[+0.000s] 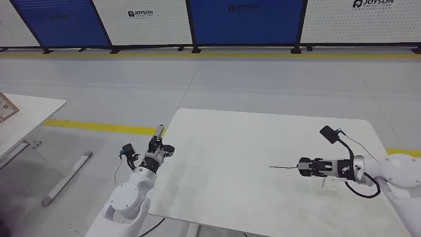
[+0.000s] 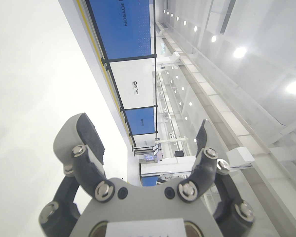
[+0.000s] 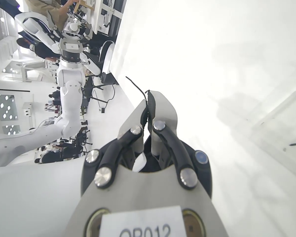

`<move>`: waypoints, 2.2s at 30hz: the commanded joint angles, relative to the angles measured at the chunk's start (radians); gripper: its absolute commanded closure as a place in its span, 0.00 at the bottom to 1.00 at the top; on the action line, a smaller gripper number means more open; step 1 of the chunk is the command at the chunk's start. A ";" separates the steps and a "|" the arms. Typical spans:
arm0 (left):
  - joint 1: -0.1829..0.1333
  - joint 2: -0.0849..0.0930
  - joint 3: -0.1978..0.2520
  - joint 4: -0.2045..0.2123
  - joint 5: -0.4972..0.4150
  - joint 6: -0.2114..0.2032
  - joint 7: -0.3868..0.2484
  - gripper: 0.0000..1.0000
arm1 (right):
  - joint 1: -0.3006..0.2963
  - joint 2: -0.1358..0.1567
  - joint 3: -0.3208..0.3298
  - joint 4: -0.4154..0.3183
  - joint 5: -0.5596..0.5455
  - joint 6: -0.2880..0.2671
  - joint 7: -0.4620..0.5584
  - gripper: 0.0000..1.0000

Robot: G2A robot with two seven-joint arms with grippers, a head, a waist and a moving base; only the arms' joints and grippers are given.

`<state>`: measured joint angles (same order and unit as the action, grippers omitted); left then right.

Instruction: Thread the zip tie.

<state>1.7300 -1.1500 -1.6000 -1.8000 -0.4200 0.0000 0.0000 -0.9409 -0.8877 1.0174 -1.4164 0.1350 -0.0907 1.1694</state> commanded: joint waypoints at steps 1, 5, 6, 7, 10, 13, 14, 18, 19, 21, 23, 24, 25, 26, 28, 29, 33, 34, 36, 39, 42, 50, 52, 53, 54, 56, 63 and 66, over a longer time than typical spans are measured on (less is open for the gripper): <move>0.000 0.000 0.000 0.000 0.000 0.000 0.000 0.00 | -0.009 -0.003 -0.013 -0.027 -0.038 -0.020 -0.045 1.00; 0.000 0.000 0.000 0.000 0.000 0.000 0.000 0.00 | -0.009 -0.010 -0.019 -0.058 -0.066 -0.122 -0.105 1.00; 0.000 0.000 0.000 0.000 0.000 0.000 0.000 0.00 | -0.005 -0.011 -0.021 -0.063 -0.087 -0.153 -0.118 1.00; 0.000 0.000 0.000 0.000 0.000 0.000 0.000 0.00 | -0.002 -0.013 -0.024 -0.068 -0.147 -0.203 -0.165 1.00; 0.000 0.000 0.000 0.000 0.000 0.000 0.000 0.00 | 0.002 -0.024 -0.060 -0.068 -0.199 -0.249 -0.215 1.00; 0.000 0.000 0.000 0.000 0.000 0.000 0.000 0.00 | 0.014 -0.036 -0.107 -0.061 -0.264 -0.249 -0.251 1.00; 0.000 0.000 0.000 0.000 0.000 0.000 0.000 0.00 | 0.016 -0.037 -0.111 -0.056 -0.268 -0.249 -0.255 1.00; 0.000 0.000 0.000 0.000 0.000 0.000 0.000 0.00 | 0.016 -0.037 -0.111 -0.056 -0.268 -0.249 -0.255 1.00; 0.000 0.000 0.000 0.000 0.000 0.000 0.000 0.00 | 0.016 -0.037 -0.111 -0.056 -0.268 -0.249 -0.255 1.00; 0.000 0.000 0.000 0.000 0.000 0.000 0.000 0.00 | 0.016 -0.037 -0.111 -0.056 -0.268 -0.249 -0.255 1.00; 0.000 0.000 0.000 0.000 0.000 0.000 0.000 0.00 | 0.016 -0.037 -0.111 -0.056 -0.268 -0.249 -0.255 1.00; 0.000 0.000 0.000 0.000 0.000 0.000 0.000 0.00 | 0.016 -0.037 -0.111 -0.056 -0.268 -0.249 -0.255 1.00; 0.000 0.000 0.000 0.000 0.000 0.000 0.000 0.00 | 0.016 -0.037 -0.111 -0.056 -0.268 -0.249 -0.255 1.00; 0.000 0.000 0.000 0.000 0.000 0.000 0.000 0.00 | 0.016 -0.037 -0.111 -0.056 -0.268 -0.249 -0.255 1.00; 0.000 0.000 0.000 0.000 0.000 0.000 0.000 0.00 | 0.016 -0.037 -0.111 -0.056 -0.268 -0.249 -0.255 1.00; 0.000 0.000 0.000 0.000 0.000 0.000 0.000 0.00 | 0.016 -0.037 -0.111 -0.056 -0.268 -0.249 -0.255 1.00; 0.000 0.000 0.000 0.000 0.000 0.000 0.000 0.00 | 0.006 -0.038 -0.109 -0.050 -0.267 -0.249 -0.274 1.00; 0.000 0.000 0.000 0.000 0.000 0.000 0.000 0.00 | 0.007 -0.038 -0.107 -0.055 -0.275 -0.249 -0.278 1.00; 0.000 0.000 0.000 0.000 0.000 0.000 0.000 0.00 | 0.009 -0.040 -0.118 -0.097 -0.249 -0.249 -0.255 1.00; 0.000 0.000 0.000 0.000 0.000 0.000 0.000 0.00 | 0.024 -0.039 -0.122 -0.145 -0.220 -0.249 -0.213 1.00; 0.000 0.000 0.000 0.000 0.000 0.000 0.000 0.00 | 0.028 -0.031 -0.123 -0.208 -0.210 -0.249 -0.181 1.00; 0.000 0.000 0.000 0.000 0.000 0.000 0.000 0.00 | 0.021 -0.019 -0.092 -0.195 -0.161 -0.249 -0.193 1.00; 0.000 0.000 0.000 0.000 0.000 0.000 0.000 0.00 | 0.021 -0.019 -0.092 -0.195 -0.161 -0.249 -0.193 1.00; 0.000 0.000 0.000 0.000 0.000 0.000 0.000 0.00 | 0.021 -0.019 -0.092 -0.195 -0.161 -0.249 -0.193 1.00; 0.000 0.000 0.000 0.000 0.000 0.000 0.000 0.00 | 0.021 -0.019 -0.092 -0.195 -0.161 -0.249 -0.193 1.00; 0.000 0.000 0.000 0.000 0.000 0.000 0.000 0.00 | 0.021 -0.019 -0.092 -0.195 -0.161 -0.249 -0.193 1.00; 0.000 0.000 0.000 0.000 0.000 0.000 0.000 0.00 | 0.006 -0.019 -0.086 -0.188 -0.175 -0.249 -0.229 1.00; 0.000 0.000 0.000 0.000 0.000 0.000 0.000 0.00 | 0.004 -0.018 -0.075 -0.186 -0.203 -0.249 -0.251 1.00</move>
<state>1.7300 -1.1500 -1.6000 -1.8000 -0.4200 0.0000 0.0000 -0.9360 -0.9063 0.9400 -1.6004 -0.0575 -0.3400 0.9256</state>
